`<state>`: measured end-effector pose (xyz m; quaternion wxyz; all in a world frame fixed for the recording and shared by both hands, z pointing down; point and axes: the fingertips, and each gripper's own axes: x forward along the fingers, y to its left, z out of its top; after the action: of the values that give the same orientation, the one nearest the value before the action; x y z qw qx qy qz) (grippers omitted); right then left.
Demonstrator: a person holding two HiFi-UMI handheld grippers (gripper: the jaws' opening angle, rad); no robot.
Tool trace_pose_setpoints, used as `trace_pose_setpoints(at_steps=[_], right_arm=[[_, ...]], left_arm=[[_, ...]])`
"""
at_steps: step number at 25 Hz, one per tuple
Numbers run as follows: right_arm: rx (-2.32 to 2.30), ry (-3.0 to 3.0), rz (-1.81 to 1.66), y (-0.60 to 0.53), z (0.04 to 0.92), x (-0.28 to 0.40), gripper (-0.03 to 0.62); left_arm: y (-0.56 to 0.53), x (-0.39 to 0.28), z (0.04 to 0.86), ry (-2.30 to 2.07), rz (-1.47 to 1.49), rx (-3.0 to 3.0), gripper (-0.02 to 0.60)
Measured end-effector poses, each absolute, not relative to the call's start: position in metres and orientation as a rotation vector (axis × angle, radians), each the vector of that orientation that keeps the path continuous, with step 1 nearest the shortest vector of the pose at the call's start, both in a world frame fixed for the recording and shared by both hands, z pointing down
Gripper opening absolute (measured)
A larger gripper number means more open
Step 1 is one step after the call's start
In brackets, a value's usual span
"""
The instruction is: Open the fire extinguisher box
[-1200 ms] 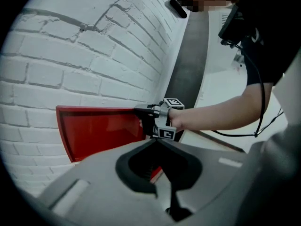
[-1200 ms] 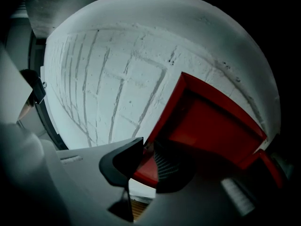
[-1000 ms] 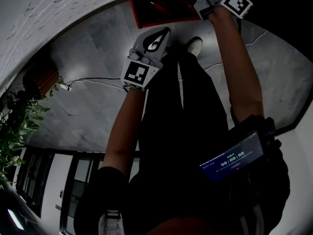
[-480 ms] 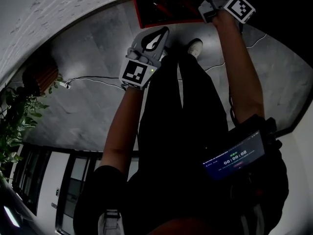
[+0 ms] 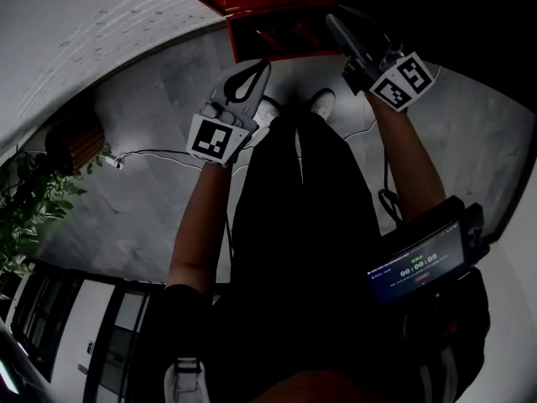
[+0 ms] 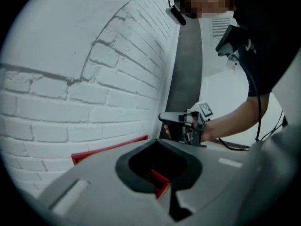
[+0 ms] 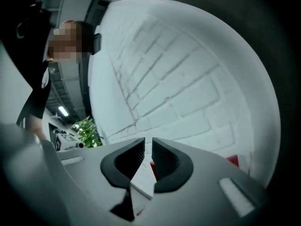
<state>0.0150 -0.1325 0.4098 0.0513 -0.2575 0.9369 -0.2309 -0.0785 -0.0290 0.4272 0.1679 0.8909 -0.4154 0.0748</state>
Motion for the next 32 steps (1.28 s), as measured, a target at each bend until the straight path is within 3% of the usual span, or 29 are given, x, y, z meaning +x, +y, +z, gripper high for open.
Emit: trace_pose_setpoints(at_steps=[4,9,15,32], right_arm=[[-0.716,2.984,-0.376,-0.089,0.337,0.005,0.017],[-0.610,3.069,-0.234,-0.030,0.265,0.001,0.011],[-0.492,3.127,-0.282,0.017,0.222,-0.005,0.011],[-0.259,3.134,-0.258,0.078,0.150,-0.010,0.012]], left_arm=[[-0.019,-0.077,0.366,-1.188,0.146,2.567,0.002],[0.005,-0.075,0.303,-1.240,0.091,2.635,0.002],[0.037,-0.066,0.238,-1.231,0.047,2.691,0.002],[0.085,-0.027,0.161,-1.208,0.040,2.784,0.002]])
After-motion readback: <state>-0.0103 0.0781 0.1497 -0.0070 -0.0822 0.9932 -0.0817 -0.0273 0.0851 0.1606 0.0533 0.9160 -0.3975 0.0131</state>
